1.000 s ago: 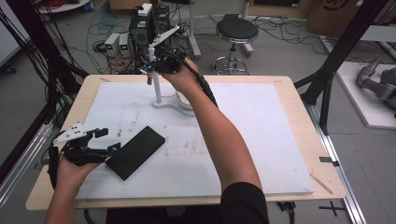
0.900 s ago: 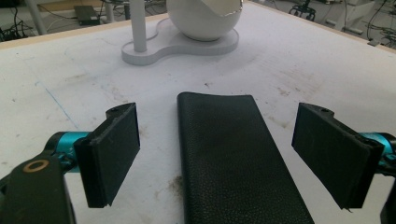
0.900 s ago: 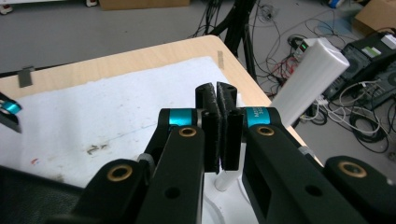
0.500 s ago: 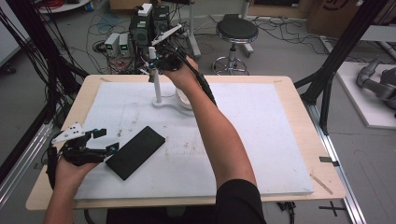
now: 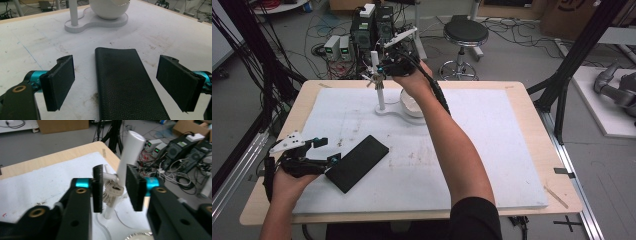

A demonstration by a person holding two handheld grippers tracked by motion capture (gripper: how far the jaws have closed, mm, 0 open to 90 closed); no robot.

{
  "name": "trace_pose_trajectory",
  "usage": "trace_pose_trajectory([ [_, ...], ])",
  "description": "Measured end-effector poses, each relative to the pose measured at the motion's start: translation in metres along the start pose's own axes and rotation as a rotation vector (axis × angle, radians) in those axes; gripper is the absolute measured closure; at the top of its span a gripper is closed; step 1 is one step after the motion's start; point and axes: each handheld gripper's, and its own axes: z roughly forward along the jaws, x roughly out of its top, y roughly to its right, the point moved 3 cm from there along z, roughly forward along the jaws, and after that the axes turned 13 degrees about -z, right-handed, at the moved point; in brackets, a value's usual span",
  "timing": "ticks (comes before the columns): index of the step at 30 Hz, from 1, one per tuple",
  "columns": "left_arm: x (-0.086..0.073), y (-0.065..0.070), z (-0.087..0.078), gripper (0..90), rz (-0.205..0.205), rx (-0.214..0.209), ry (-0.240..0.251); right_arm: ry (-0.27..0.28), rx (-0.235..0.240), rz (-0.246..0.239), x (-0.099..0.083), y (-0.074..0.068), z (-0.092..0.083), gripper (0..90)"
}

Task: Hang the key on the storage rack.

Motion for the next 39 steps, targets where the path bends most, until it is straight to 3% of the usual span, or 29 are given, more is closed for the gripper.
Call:
trace_pose_trajectory([
  [6, -0.001, 0.001, 0.003, 15.1, 0.002, 0.001, -0.009, 0.023, -0.012, 0.018, -0.013, 0.001, -0.028, 56.3],
  [16, -0.004, 0.002, 0.011, 15.2, -0.001, -0.002, -0.03, 0.026, -0.005, 0.039, -0.051, -0.003, -0.07, 43.8],
  [24, -0.005, 0.002, 0.017, 15.1, -0.003, -0.011, -0.037, 0.053, -0.008, 0.06, -0.071, -0.012, -0.102, 36.4],
  [25, -0.005, 0.002, 0.018, 15.1, -0.008, -0.016, -0.036, 0.073, -0.011, 0.07, -0.078, -0.016, -0.115, 35.8],
  [29, -0.004, 0.002, 0.021, 15.2, -0.009, -0.021, -0.031, 0.081, -0.033, 0.073, -0.091, -0.023, -0.133, 32.9],
  [39, -0.002, 0.004, 0.027, 15.2, 0.002, -0.025, -0.03, 0.084, -0.084, 0.13, -0.156, -0.038, -0.176, 27.5],
])
